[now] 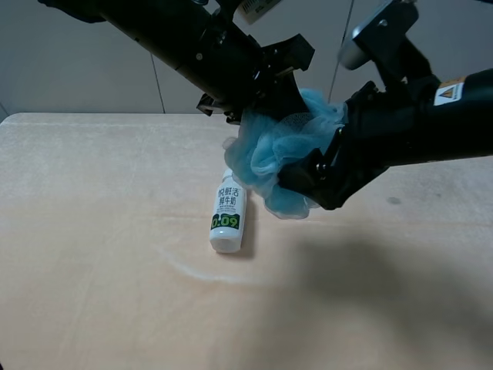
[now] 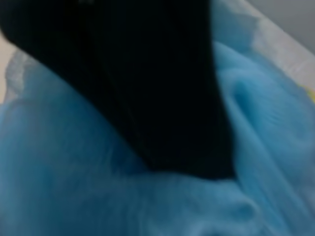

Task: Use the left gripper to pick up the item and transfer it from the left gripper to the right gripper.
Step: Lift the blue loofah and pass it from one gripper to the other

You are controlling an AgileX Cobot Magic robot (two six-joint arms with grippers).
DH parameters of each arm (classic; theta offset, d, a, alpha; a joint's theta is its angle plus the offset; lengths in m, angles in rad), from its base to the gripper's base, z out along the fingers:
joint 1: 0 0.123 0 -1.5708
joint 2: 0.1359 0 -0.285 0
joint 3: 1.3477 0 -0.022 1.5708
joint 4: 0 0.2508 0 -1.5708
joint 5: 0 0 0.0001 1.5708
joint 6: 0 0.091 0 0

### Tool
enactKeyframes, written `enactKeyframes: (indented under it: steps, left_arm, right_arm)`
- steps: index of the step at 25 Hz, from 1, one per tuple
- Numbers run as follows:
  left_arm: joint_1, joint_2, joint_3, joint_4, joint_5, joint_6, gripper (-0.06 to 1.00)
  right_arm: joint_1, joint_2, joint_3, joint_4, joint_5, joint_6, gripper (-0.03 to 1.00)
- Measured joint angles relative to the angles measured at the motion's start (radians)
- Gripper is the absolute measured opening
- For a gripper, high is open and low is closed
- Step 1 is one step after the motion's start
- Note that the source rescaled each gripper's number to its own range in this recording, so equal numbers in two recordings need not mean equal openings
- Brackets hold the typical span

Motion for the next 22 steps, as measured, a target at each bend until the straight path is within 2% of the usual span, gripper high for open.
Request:
enactKeyframes:
  steps: [7,8,9,10,11,12,22]
  left_arm:
    - [0.004,0.002,0.000,-0.082,0.009,0.084,0.04]
    - [0.004,0.002,0.000,-0.086,0.010,0.090,0.04]
    - [0.004,0.002,0.000,-0.091,0.010,0.095,0.04]
    - [0.004,0.002,0.000,-0.097,0.009,0.099,0.04]
    - [0.006,0.002,0.000,-0.098,0.009,0.103,0.03]
    - [0.008,0.001,0.000,-0.099,0.009,0.105,0.02]
    - [0.009,0.001,0.000,-0.102,0.010,0.113,0.00]
  right_arm:
    - [0.000,0.076,-0.001,-0.008,-0.057,-0.002,1.00]
    - [0.000,0.077,-0.001,-0.008,-0.058,-0.002,0.95]
    - [0.000,0.078,-0.001,-0.008,-0.058,-0.002,0.76]
    - [0.000,0.078,-0.001,-0.008,-0.057,-0.002,0.52]
    - [0.000,0.079,-0.001,-0.009,-0.054,-0.002,0.21]
    - [0.000,0.081,-0.001,-0.012,-0.053,-0.002,0.19]
    - [0.000,0.081,-0.001,-0.012,-0.053,0.000,0.18]
